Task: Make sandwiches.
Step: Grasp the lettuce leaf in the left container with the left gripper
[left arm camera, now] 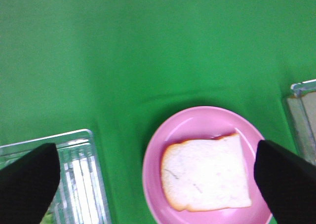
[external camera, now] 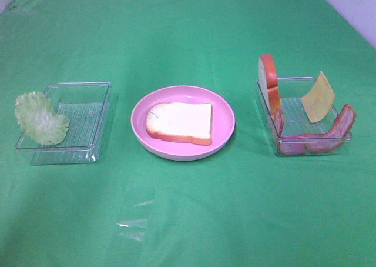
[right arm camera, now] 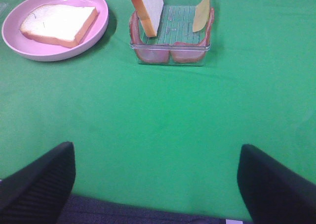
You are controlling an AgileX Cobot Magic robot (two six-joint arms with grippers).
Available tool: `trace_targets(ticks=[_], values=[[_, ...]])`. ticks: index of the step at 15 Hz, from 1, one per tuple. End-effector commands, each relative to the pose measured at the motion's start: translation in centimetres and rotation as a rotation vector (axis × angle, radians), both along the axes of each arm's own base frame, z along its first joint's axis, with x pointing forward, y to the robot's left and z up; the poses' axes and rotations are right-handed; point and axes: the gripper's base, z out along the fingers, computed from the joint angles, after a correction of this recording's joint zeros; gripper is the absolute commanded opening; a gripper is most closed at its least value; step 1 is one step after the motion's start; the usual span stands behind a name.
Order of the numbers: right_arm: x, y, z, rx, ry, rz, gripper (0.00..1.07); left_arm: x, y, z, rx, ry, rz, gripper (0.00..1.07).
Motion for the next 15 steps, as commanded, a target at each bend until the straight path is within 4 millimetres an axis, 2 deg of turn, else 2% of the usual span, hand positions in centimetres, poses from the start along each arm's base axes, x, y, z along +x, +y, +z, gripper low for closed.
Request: trace_targets(ticks=[1, 4, 5, 8, 11, 12, 15], values=[[-0.2, 0.0, -0.1, 0.004, -0.020, 0.001, 0.87, -1.6, 4.3, 0.5, 0.058, 0.116, 0.050, 1.02], [-0.2, 0.0, -0.1, 0.004, -0.020, 0.001, 0.87, -2.9, 8.2, -0.4, 0.086, 0.192, 0.106, 1.02], [-0.2, 0.0, -0.1, 0.004, -0.020, 0.001, 0.87, -3.7, 10.4, -1.5, 0.106, 0.250, 0.132, 1.02], [-0.2, 0.0, -0.1, 0.004, -0.020, 0.001, 0.87, -4.5, 14.0, -4.7, 0.127, 0.375, 0.188, 1.02], [-0.2, 0.0, -0.1, 0.004, -0.020, 0.001, 0.87, -5.2, 15.7, -7.7, 0.157, 0.467, 0.162, 1.02], [-0.2, 0.0, -0.1, 0.004, -0.020, 0.001, 0.87, -5.2, 16.9, -9.5, 0.154, 0.479, 0.184, 1.02], [-0.2, 0.0, -0.1, 0.004, -0.020, 0.001, 0.87, -4.4, 17.4, -11.2, 0.154, 0.457, 0.186, 1.02]])
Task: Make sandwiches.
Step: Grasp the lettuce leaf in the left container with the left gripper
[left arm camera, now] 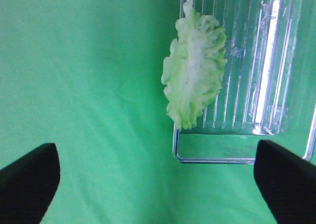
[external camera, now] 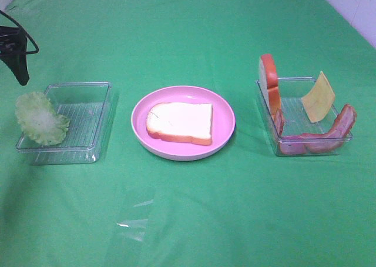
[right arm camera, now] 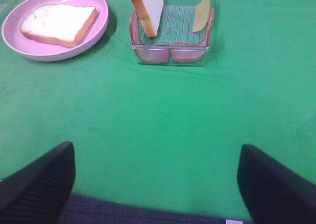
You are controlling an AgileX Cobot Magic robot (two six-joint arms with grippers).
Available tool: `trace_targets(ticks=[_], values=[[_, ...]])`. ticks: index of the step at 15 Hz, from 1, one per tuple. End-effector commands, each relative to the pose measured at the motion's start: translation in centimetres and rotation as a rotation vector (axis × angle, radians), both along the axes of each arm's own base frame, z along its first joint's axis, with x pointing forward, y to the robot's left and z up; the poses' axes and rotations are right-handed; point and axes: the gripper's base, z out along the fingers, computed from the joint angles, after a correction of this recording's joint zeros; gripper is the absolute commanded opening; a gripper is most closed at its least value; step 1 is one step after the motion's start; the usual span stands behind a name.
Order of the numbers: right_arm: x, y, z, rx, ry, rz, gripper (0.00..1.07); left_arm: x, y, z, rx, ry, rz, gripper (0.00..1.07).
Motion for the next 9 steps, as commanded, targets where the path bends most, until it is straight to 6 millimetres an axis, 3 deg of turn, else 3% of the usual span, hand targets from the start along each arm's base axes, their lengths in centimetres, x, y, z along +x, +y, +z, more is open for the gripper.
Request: trace_targets(ticks=[1, 4, 9], values=[[-0.2, 0.0, -0.1, 0.008, -0.019, -0.002, 0.87, 0.8, -0.1, -2.0, -0.018, 0.002, -0.020, 1.02], [-0.2, 0.0, -0.1, 0.008, -0.019, -0.002, 0.87, 2.0, -0.3, -5.4, -0.036, 0.026, -0.028, 1.02], [-0.2, 0.0, -0.1, 0.008, -0.019, -0.002, 0.87, 3.1, -0.5, -8.5, -0.056, 0.029, -0.052, 1.01]])
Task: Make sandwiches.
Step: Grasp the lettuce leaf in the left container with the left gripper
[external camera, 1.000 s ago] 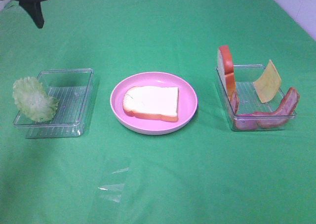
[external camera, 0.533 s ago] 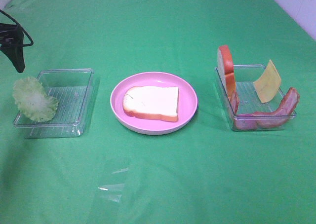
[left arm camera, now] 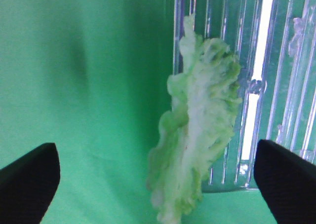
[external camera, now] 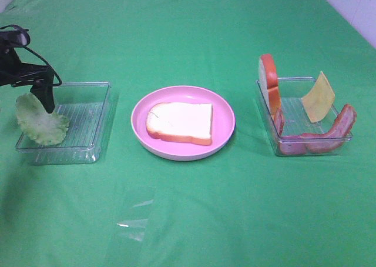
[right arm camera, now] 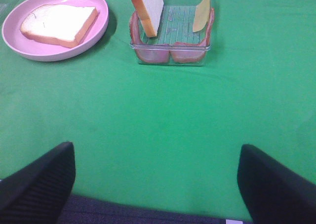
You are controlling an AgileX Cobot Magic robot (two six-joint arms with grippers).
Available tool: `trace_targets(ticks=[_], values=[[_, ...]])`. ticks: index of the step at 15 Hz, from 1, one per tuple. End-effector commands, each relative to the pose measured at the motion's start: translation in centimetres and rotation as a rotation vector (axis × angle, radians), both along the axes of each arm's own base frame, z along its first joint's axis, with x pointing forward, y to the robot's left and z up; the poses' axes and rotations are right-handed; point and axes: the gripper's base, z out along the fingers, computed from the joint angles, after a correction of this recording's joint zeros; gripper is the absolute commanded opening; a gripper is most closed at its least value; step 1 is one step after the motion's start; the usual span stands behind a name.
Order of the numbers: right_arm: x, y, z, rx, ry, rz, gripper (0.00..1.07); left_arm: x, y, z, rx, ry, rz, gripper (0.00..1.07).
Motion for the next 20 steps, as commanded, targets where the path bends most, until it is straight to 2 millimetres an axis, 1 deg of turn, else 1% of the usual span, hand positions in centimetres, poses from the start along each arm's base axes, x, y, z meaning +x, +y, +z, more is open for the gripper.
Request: trace_targets(ticks=[1, 3, 4, 5, 6, 7, 9, 10, 15, 17, 19, 20], values=[[-0.2, 0.0, -0.1, 0.008, -0.019, -0.002, 0.87, 0.4, -0.2, -0.4, -0.022, -0.035, -0.011, 1.00], [-0.2, 0.0, -0.1, 0.008, -0.019, -0.002, 0.87, 0.4, -0.2, -0.4, -0.026, -0.043, -0.007, 0.97], [-0.2, 0.0, -0.1, 0.008, -0.019, -0.002, 0.87, 0.4, -0.2, -0.4, -0.026, -0.044, -0.004, 0.92], [-0.2, 0.0, -0.1, 0.008, -0.019, -0.002, 0.87, 0.4, -0.2, -0.4, -0.031, -0.038, -0.001, 0.76], [-0.2, 0.0, -0.1, 0.008, -0.019, -0.002, 0.87, 0.4, -0.3, -0.4, -0.035, -0.036, 0.001, 0.64], [-0.2, 0.0, -0.1, 0.008, -0.019, -0.002, 0.87, 0.4, -0.3, -0.4, -0.037, -0.035, 0.001, 0.58], [-0.2, 0.0, -0.1, 0.008, -0.019, -0.002, 0.87, 0.4, -0.3, -0.4, -0.040, -0.036, 0.003, 0.23], [-0.2, 0.0, -0.1, 0.008, -0.019, -0.002, 0.87, 0.4, -0.3, -0.4, -0.042, -0.036, 0.004, 0.00], [-0.2, 0.0, -0.1, 0.008, -0.019, -0.002, 0.87, 0.4, -0.4, -0.4, -0.048, -0.039, 0.008, 0.00], [-0.2, 0.0, -0.1, 0.008, -0.019, -0.002, 0.87, 0.4, -0.5, 0.0, -0.067, -0.047, 0.017, 0.00], [-0.2, 0.0, -0.1, 0.008, -0.019, -0.002, 0.87, 0.9, -1.0, 2.2, -0.120, -0.096, 0.035, 0.00], [-0.2, 0.0, -0.1, 0.008, -0.019, -0.002, 0.87, 1.1, -1.2, 2.7, -0.132, -0.106, 0.035, 0.00]])
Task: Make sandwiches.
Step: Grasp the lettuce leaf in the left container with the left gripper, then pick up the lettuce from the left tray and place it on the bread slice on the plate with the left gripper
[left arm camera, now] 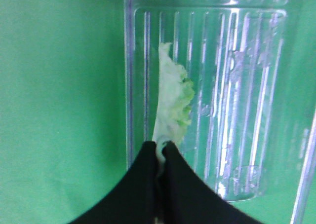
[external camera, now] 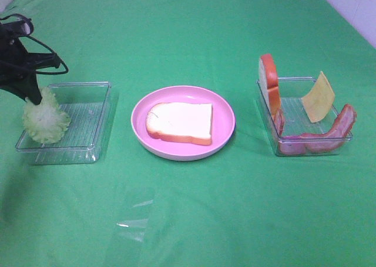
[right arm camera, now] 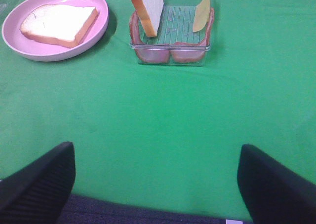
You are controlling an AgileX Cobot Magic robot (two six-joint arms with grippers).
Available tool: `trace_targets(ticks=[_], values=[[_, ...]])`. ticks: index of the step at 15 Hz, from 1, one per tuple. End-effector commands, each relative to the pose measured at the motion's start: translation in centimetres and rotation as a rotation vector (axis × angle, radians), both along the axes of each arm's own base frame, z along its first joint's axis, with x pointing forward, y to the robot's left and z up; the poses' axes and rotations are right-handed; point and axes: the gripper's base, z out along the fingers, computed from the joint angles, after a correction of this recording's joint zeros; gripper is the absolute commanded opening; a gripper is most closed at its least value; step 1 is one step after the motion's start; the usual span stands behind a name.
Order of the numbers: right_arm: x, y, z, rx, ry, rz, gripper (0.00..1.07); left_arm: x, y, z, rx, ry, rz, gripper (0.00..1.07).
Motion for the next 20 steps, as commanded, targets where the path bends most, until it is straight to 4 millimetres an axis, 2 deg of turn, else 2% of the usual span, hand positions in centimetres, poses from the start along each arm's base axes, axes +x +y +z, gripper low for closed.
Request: trace_targets(ticks=[1, 3, 5, 6, 8, 9, 10, 14, 16, 18, 20], values=[[-0.2, 0.0, -0.1, 0.008, -0.019, -0.002, 0.87, 0.5, -0.7, 2.7, -0.057, -0.049, 0.010, 0.00], [-0.2, 0.0, -0.1, 0.008, -0.019, -0.002, 0.87, 1.1, -1.4, 5.1, -0.099, -0.081, 0.014, 0.00], [-0.2, 0.0, -0.1, 0.008, -0.019, -0.002, 0.87, 1.6, -3.5, 8.1, -0.136, -0.133, -0.034, 0.00], [-0.2, 0.0, -0.1, 0.008, -0.019, -0.002, 0.87, 1.7, -4.1, 8.6, -0.138, -0.145, -0.049, 0.00], [-0.2, 0.0, -0.1, 0.008, -0.019, -0.002, 0.87, 1.8, -6.9, 10.6, -0.159, -0.211, -0.108, 0.00], [-0.2, 0.0, -0.1, 0.008, -0.019, -0.002, 0.87, 1.7, -9.4, 11.3, -0.212, -0.248, -0.142, 0.00], [-0.2, 0.0, -0.1, 0.008, -0.019, -0.002, 0.87, 1.6, -11.0, 11.4, -0.264, -0.262, -0.151, 0.00], [-0.2, 0.0, -0.1, 0.008, -0.019, -0.002, 0.87, 1.0, -16.5, 10.5, -0.442, -0.246, -0.186, 0.00], [-0.2, 0.0, -0.1, 0.008, -0.019, -0.002, 0.87, 0.6, -19.3, 8.8, -0.506, -0.197, -0.221, 0.00], [-0.2, 0.0, -0.1, 0.008, -0.019, -0.002, 0.87, -0.1, -22.7, 6.2, -0.536, -0.130, -0.253, 0.00], [-0.2, 0.0, -0.1, 0.008, -0.019, -0.002, 0.87, -0.5, -24.3, 4.7, -0.544, -0.093, -0.269, 0.00]])
